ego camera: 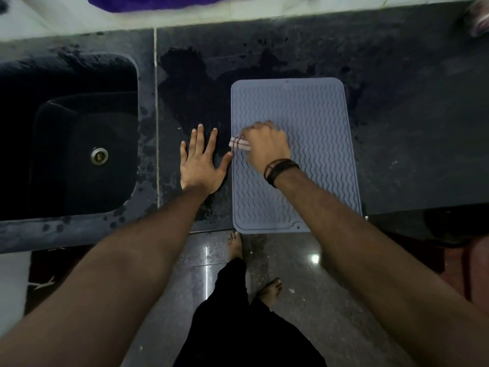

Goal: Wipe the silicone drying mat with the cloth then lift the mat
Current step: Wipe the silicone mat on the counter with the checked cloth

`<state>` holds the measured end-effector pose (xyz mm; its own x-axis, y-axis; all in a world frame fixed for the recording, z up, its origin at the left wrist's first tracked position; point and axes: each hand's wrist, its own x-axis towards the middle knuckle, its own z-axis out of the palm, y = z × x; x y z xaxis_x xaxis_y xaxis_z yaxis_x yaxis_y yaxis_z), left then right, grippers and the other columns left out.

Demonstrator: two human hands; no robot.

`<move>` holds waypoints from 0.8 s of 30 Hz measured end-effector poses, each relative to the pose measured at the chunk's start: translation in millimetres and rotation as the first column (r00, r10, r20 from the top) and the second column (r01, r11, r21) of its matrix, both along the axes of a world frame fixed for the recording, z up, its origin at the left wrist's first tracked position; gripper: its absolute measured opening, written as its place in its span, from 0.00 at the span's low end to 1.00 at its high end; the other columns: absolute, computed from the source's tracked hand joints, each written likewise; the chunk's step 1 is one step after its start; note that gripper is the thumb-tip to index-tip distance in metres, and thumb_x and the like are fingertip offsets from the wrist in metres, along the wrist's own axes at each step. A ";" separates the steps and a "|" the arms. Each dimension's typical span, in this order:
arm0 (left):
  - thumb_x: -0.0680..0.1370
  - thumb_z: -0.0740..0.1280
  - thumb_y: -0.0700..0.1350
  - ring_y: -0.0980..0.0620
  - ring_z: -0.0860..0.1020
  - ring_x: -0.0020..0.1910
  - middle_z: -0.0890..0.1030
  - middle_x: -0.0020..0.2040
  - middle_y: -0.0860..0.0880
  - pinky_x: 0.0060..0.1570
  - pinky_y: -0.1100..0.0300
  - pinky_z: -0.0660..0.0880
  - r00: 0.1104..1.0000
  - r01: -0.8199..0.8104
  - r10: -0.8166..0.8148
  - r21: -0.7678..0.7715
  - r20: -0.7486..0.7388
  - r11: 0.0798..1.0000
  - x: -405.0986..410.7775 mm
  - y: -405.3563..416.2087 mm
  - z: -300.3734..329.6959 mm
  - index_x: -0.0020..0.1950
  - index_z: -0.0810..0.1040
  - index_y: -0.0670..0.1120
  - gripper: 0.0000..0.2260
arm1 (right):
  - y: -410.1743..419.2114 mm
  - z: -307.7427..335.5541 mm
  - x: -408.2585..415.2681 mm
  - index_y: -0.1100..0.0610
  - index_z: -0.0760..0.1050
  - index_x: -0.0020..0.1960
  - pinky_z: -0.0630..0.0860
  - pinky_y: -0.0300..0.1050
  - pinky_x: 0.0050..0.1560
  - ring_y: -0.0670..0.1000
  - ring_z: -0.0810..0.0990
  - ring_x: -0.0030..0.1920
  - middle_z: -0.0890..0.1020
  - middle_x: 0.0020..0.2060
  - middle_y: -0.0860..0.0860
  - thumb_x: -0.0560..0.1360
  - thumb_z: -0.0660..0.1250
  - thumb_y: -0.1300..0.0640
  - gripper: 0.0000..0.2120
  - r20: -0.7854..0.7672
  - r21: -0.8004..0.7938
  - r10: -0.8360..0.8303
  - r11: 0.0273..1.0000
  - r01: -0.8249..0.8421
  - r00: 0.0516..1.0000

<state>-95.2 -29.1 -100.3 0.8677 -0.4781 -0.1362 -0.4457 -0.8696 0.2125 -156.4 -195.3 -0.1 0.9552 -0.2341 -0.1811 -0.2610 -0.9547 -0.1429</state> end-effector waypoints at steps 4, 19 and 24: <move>0.81 0.43 0.69 0.48 0.43 0.84 0.44 0.85 0.47 0.81 0.44 0.42 1.000 0.019 -0.019 -0.002 0.011 1.000 0.1 1.3 -0.5 0.85 0.47 0.54 0.35 | 15.2 -25.2 -13.8 0.56 0.70 0.67 0.76 0.52 0.50 0.57 0.69 0.65 0.74 0.63 0.54 0.71 0.69 0.60 0.25 -0.065 -0.013 0.044 0.999 -0.045 0.997; 0.81 0.45 0.70 0.49 0.41 0.83 0.43 0.85 0.47 0.81 0.45 0.40 1.000 0.013 -0.013 -0.009 -0.017 1.000 0.1 0.5 0.3 0.85 0.46 0.55 0.35 | 1.9 3.0 11.3 0.52 0.74 0.63 0.75 0.50 0.48 0.55 0.72 0.61 0.77 0.59 0.51 0.71 0.67 0.61 0.21 0.048 0.026 0.012 1.000 -0.013 0.999; 0.82 0.46 0.69 0.48 0.44 0.84 0.46 0.85 0.47 0.81 0.44 0.41 1.000 0.012 -0.012 -0.039 0.003 0.999 0.4 1.8 -1.9 0.85 0.49 0.54 0.35 | 5.5 -21.9 24.7 0.55 0.69 0.67 0.77 0.54 0.50 0.57 0.69 0.65 0.74 0.63 0.55 0.71 0.68 0.60 0.25 -0.082 -0.035 0.035 0.999 -0.038 0.996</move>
